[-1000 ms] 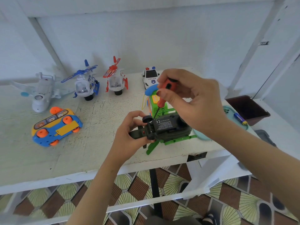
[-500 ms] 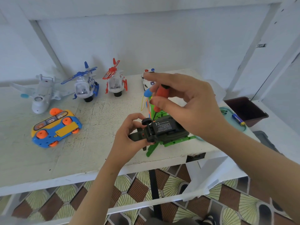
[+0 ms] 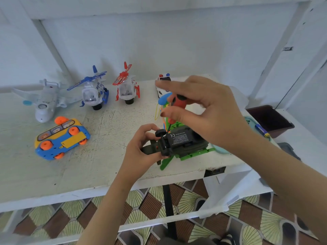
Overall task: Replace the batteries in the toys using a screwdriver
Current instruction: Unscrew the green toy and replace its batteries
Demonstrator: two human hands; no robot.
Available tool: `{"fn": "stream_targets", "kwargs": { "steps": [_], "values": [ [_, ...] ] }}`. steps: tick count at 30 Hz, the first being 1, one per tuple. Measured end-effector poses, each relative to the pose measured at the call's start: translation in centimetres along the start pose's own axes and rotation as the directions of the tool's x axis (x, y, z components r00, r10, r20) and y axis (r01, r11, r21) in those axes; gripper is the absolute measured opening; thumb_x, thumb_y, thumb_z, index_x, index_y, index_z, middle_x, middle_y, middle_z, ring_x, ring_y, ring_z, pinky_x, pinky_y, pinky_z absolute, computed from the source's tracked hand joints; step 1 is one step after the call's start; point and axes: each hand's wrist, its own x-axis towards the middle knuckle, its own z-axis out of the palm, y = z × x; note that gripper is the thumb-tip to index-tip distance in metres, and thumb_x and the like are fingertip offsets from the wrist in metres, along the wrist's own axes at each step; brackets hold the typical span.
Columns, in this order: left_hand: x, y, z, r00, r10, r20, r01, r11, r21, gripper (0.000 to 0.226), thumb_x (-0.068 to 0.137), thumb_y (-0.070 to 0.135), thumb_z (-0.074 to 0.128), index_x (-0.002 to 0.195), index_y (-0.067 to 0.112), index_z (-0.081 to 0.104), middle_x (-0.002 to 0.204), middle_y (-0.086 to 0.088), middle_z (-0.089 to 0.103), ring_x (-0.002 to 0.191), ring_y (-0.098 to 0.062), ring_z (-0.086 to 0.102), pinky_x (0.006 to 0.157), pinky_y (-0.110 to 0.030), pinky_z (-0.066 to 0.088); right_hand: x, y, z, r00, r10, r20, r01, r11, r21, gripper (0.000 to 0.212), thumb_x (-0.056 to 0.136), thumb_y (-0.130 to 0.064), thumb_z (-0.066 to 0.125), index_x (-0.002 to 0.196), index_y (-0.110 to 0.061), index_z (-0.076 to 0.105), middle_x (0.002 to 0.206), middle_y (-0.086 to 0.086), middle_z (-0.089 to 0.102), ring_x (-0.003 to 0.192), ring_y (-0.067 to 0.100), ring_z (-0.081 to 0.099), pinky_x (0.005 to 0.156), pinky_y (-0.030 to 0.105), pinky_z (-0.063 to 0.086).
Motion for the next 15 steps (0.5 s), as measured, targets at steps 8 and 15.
{"fn": "stream_targets", "kwargs": {
  "steps": [8,15],
  "values": [
    [-0.1,0.1,0.1,1.000,0.023,-0.003,-0.023,0.999,0.026,0.056,0.057,0.013,0.083,0.103,0.035,0.058,0.088,-0.001,0.066,0.064,-0.020,0.068,0.056,-0.027,0.055,-0.3,-0.8,0.0,0.995,-0.056,0.083,0.046,0.992,0.116,0.037,0.097,-0.004,0.045,0.134,-0.006,0.051,0.089,0.003,0.069,0.085,0.030,0.067,0.084,0.041,0.053],
    [-0.2,0.1,0.2,1.000,0.028,-0.006,-0.027,0.997,0.074,0.053,0.055,0.025,0.081,0.101,0.038,0.058,0.086,0.001,0.066,0.070,-0.020,0.067,0.064,-0.037,0.059,0.3,-0.7,0.2,0.995,0.020,-0.093,-0.015,0.999,0.049,0.023,0.081,-0.018,0.074,0.104,-0.019,0.072,0.076,0.008,0.057,0.069,0.019,0.061,0.072,0.038,0.051]
  ]
}}
